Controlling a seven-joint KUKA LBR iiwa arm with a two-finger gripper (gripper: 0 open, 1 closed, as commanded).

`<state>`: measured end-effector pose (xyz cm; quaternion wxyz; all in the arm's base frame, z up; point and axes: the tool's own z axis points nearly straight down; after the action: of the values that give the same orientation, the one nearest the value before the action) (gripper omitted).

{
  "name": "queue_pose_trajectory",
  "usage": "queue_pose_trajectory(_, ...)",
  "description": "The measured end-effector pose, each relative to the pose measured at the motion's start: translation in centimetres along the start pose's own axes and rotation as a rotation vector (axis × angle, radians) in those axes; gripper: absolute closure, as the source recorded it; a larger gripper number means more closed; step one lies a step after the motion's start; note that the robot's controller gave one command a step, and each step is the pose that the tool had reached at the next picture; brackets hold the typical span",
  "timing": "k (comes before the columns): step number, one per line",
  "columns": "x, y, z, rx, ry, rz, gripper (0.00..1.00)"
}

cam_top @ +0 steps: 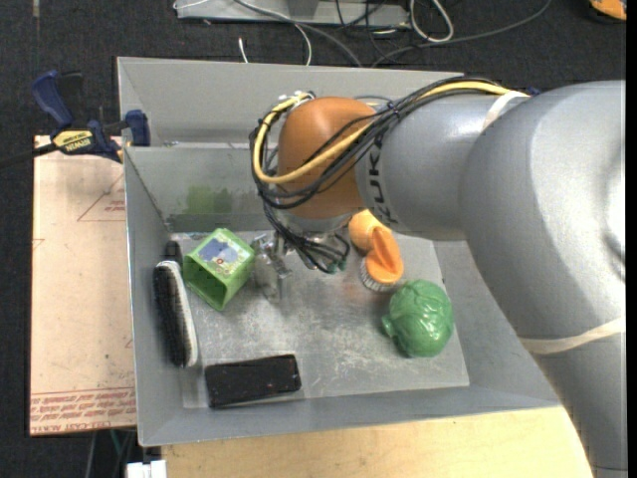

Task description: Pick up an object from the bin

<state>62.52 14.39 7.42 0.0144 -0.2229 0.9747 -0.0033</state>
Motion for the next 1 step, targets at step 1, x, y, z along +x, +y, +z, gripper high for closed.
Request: queue_pose_trajectory(1,1.71,-5.56,0.03,-0.003,-0.014,-0.124,1.00)
